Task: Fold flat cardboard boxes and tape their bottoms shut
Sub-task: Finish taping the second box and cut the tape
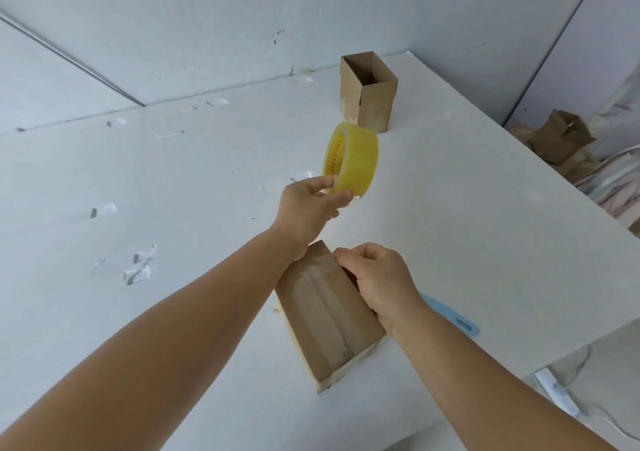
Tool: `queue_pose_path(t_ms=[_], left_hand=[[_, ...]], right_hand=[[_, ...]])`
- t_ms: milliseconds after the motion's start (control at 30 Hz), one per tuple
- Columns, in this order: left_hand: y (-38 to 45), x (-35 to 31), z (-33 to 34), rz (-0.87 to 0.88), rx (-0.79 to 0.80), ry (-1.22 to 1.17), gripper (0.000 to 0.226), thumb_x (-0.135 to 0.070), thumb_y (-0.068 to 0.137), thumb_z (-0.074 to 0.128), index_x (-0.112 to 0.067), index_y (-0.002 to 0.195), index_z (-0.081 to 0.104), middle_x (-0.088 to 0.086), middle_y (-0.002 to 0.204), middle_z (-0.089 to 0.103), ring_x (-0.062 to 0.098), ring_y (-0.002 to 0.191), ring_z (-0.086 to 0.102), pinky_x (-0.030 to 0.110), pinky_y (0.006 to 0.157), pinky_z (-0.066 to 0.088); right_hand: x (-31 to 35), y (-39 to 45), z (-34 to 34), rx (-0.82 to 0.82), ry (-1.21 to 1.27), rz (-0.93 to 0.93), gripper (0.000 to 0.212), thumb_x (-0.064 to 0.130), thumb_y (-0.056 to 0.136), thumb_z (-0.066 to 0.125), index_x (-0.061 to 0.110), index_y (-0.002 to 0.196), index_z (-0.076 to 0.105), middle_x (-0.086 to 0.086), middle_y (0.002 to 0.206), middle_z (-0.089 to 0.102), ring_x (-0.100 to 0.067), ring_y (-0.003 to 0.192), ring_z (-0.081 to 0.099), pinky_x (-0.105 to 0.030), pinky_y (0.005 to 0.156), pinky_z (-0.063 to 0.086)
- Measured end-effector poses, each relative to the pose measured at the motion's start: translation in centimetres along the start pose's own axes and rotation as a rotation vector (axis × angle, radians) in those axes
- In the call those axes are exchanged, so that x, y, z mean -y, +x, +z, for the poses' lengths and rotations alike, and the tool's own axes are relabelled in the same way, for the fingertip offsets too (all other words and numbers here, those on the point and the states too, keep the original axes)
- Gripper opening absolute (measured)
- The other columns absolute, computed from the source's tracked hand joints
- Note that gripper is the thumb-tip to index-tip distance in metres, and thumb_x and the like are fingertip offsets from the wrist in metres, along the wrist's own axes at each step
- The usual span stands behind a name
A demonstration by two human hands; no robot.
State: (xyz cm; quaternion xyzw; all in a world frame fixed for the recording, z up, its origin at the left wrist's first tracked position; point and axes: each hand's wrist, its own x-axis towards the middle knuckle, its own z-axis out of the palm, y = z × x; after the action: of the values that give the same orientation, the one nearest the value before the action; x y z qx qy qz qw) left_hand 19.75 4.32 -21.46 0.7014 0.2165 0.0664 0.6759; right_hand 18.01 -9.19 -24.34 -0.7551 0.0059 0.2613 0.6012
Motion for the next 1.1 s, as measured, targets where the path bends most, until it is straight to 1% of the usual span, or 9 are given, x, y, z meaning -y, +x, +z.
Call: queue_pose_path(t_ms=[167,367,467,533,633,733,833,933,1100], left_hand=[[-0.9,-0.6,-1.6,0.078,-0.076,-0.05,0.023,-0.02,0.081,0.074,-0.023,0.104,0.07,-0.008,0.069,0.067,0.005,0.06,0.058,0.018,0.069,0.051],[-5.8,2.1,-4.5,0.097,-0.264,-0.174,0.019,-0.02,0.084,0.072,-0.026,0.101,0.074,-0.005,0.069,0.065,0.006,0.063,0.058,0.014,0.066,0.05],[-7.1,3.6,-4.0,0.064,-0.31,-0.281,0.019,-0.017,0.086,0.069,-0.023,0.103,0.073,-0.004,0.069,0.061,0.008,0.065,0.057,0.02,0.07,0.048],[-7.3,3.8,-3.5,0.069,-0.328,-0.324,0.017,-0.016,0.087,0.069,-0.023,0.102,0.074,-0.004,0.07,0.061,0.009,0.067,0.057,0.024,0.073,0.048],[-7.2,3.7,-3.5,0.11,-0.336,-0.355,0.016,-0.017,0.087,0.069,-0.027,0.098,0.074,-0.003,0.07,0.061,0.009,0.068,0.056,0.025,0.075,0.047],[-6.9,3.7,-4.0,0.157,-0.34,-0.375,0.018,-0.017,0.086,0.069,-0.033,0.092,0.075,-0.002,0.073,0.063,0.01,0.07,0.058,0.023,0.078,0.05],[-6.7,3.7,-3.8,0.182,-0.317,-0.371,0.017,-0.019,0.086,0.069,-0.034,0.092,0.075,-0.005,0.071,0.062,0.009,0.071,0.058,0.021,0.078,0.05],[-5.9,3.2,-3.7,0.19,-0.304,-0.349,0.016,-0.019,0.087,0.069,-0.03,0.096,0.074,-0.005,0.07,0.061,0.008,0.07,0.057,0.021,0.078,0.049],[-4.8,1.8,-4.4,0.22,-0.284,-0.289,0.022,-0.014,0.088,0.067,-0.018,0.109,0.071,0.001,0.072,0.058,0.008,0.07,0.056,0.021,0.077,0.047]], right_hand=[[-0.1,-0.2,0.0,0.003,0.026,0.002,0.023,0.031,0.078,0.066,0.018,0.062,0.054,0.01,0.051,0.056,-0.007,0.048,0.051,-0.021,0.044,0.042],[-0.5,-0.2,0.1,0.033,0.007,0.053,0.026,0.034,0.079,0.062,0.02,0.061,0.051,0.005,0.055,0.051,-0.011,0.048,0.045,-0.016,0.043,0.036],[-0.6,-0.2,0.5,0.058,-0.036,0.088,0.03,0.037,0.08,0.056,0.02,0.059,0.044,0.008,0.05,0.043,-0.009,0.042,0.04,-0.013,0.038,0.032],[-0.6,-0.2,0.6,0.092,-0.088,0.121,0.027,0.04,0.081,0.053,0.018,0.066,0.046,0.003,0.058,0.044,-0.012,0.052,0.043,-0.018,0.044,0.035],[-1.5,-0.4,0.5,0.126,-0.034,0.217,0.015,0.029,0.084,0.057,0.018,0.094,0.052,-0.004,0.077,0.053,-0.02,0.072,0.048,-0.033,0.066,0.04],[-2.0,-0.7,0.0,-0.015,-0.022,0.055,0.016,0.026,0.094,0.049,0.021,0.106,0.059,0.001,0.098,0.062,-0.013,0.09,0.056,-0.029,0.082,0.045],[-1.2,-1.7,0.5,0.151,-0.008,-0.093,0.037,0.048,0.094,0.044,0.037,0.127,0.056,0.018,0.129,0.056,-0.003,0.121,0.049,-0.033,0.106,0.037],[-0.3,-1.9,1.2,0.241,-0.068,-0.106,0.052,0.059,0.092,0.038,0.038,0.14,0.043,0.021,0.143,0.043,0.0,0.132,0.037,-0.035,0.114,0.028],[1.9,-0.7,1.3,0.277,-0.062,-0.047,0.062,0.065,0.091,0.035,0.029,0.141,0.044,0.007,0.147,0.043,-0.013,0.136,0.037,-0.043,0.115,0.028]])
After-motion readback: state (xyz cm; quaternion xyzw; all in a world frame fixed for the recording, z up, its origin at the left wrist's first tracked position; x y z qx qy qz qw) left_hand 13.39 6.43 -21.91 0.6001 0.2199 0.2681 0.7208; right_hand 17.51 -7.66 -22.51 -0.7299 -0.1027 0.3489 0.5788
